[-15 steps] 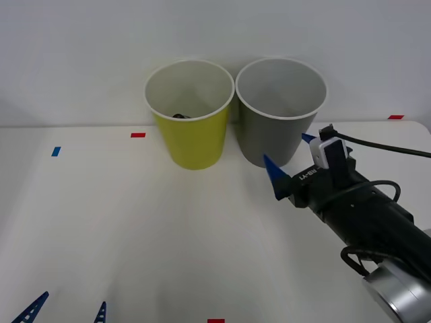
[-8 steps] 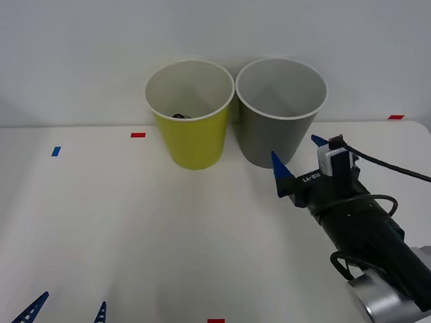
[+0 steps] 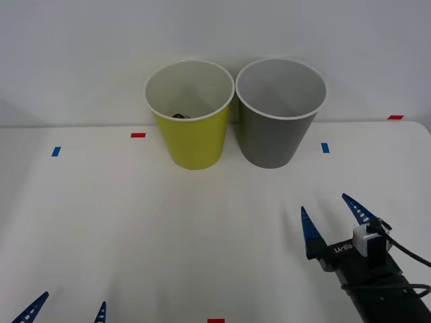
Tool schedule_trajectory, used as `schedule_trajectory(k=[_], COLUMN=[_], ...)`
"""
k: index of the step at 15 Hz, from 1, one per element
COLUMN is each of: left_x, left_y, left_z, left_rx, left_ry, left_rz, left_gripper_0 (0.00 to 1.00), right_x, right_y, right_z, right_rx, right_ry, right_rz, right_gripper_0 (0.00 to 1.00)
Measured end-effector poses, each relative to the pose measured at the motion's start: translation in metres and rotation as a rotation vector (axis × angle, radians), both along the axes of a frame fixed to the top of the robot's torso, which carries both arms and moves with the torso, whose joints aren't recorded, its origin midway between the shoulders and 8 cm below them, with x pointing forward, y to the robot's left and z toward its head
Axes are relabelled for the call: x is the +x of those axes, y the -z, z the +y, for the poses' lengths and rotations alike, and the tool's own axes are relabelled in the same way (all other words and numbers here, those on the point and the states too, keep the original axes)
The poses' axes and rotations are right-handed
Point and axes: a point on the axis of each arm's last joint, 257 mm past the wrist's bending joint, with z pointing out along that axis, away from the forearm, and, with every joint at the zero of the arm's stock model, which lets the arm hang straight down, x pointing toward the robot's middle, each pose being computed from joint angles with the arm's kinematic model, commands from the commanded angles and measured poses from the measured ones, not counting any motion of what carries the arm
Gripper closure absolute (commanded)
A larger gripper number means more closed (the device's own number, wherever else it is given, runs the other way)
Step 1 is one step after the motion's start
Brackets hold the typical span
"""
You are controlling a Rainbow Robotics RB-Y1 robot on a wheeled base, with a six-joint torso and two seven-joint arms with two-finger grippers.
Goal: Put cans in the gray bin and PET bottles in the light green bin.
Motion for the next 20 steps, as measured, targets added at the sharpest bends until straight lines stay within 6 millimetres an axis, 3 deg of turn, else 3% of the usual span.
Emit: schedule_trajectory(k=[5,7,11,20], left_x=[0.0,0.0,0.0,0.0], left_y=[0.0,0.0,0.0,0.0], left_z=[0.0,0.0,0.0,0.0], left_rx=[0.0,0.0,0.0,0.0], left_ry=[0.0,0.0,0.0,0.0], left_rz=[0.0,0.0,0.0,0.0], left_gripper_0=[0.0,0.0,0.0,0.0], right_x=[-0.057,-0.098,-0.164,-0.174], right_y=[0.012,0.033,0.051,0.052], right_z=[-0.016,-0.027,-0.04,-0.047], right_rx=[0.067,0.086,0.118,0.139], right_ry=[0.003,0.026,0.083,0.106], right_rz=[-0.076,-0.044,0.017,0.029], right_gripper_0=[0.19,0.16,0.14,0.14])
